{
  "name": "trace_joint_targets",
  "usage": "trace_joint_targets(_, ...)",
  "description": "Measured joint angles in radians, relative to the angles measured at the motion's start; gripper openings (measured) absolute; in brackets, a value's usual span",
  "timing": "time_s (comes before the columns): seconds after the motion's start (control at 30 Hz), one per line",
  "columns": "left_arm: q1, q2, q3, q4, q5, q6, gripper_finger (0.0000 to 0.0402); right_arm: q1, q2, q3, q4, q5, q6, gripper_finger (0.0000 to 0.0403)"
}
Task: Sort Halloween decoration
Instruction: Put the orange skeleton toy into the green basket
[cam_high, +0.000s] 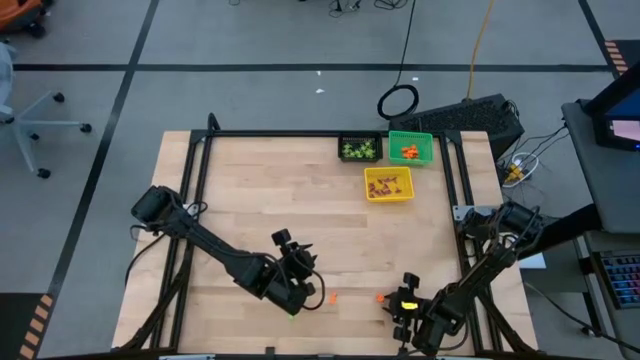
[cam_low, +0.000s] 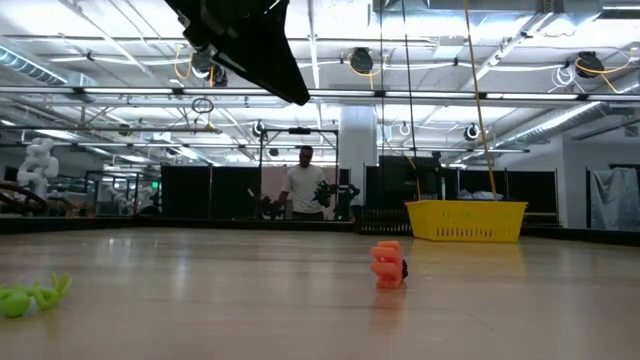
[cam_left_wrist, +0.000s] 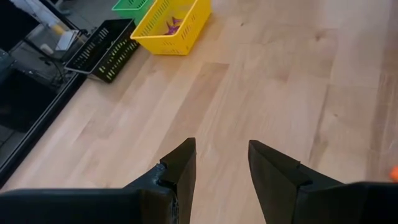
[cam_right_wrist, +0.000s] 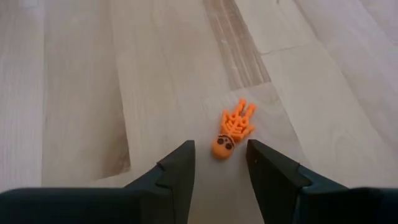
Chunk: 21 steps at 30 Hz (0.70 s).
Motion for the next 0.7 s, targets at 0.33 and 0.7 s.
trace_joint_targets(0.33, 0.0, 0.0, 0.0, 0.0, 0.0, 0.0, 0.0146, -0.015, 0.002, -0.002, 0.0, 0.025, -0.014, 0.0111)
trace_joint_targets(0.7, 0.0, 0.001, 0.0, 0.0, 0.0, 0.0, 0.0146, -0.017, 0.001, -0.002, -0.007, 0.003, -0.049, 0.0008)
